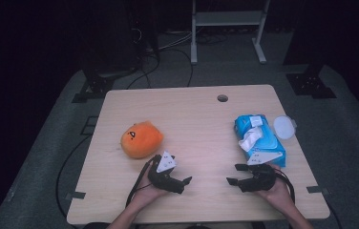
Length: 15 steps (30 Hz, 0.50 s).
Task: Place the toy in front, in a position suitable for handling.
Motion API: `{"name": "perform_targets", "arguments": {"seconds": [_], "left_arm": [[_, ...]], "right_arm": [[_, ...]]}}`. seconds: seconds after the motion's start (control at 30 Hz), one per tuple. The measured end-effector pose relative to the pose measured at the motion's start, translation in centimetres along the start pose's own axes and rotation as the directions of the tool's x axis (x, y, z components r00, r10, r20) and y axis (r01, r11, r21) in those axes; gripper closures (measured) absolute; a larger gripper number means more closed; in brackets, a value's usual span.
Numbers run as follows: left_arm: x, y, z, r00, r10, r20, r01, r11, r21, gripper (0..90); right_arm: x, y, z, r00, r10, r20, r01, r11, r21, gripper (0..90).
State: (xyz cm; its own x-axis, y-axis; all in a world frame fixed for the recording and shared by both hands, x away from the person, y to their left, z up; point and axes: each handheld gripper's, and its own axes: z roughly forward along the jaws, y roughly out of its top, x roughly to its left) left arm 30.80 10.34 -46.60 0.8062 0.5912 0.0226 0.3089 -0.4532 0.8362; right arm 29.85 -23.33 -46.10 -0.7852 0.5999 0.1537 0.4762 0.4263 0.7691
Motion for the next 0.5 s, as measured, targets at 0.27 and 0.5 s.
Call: {"name": "perform_targets", "arguments": {"seconds": [0.27, 0.5], "left_arm": [[0.6, 0.6, -0.9, 0.9986, -0.034, 0.039, 0.036, 0.9984, -0.044, 2.7], [0.8, 2.7, -3.3, 0.999, 0.0, 0.045, 0.005, 0.995, -0.099, 2.6]], "right_arm": [[0.1, 0.0, -0.1, 1.0, -0.001, -0.004, 0.001, 1.0, 0.0, 31.0], [0.4, 0.1, -0.5, 1.0, -0.001, -0.006, 0.0, 1.0, -0.017, 31.1]]}}
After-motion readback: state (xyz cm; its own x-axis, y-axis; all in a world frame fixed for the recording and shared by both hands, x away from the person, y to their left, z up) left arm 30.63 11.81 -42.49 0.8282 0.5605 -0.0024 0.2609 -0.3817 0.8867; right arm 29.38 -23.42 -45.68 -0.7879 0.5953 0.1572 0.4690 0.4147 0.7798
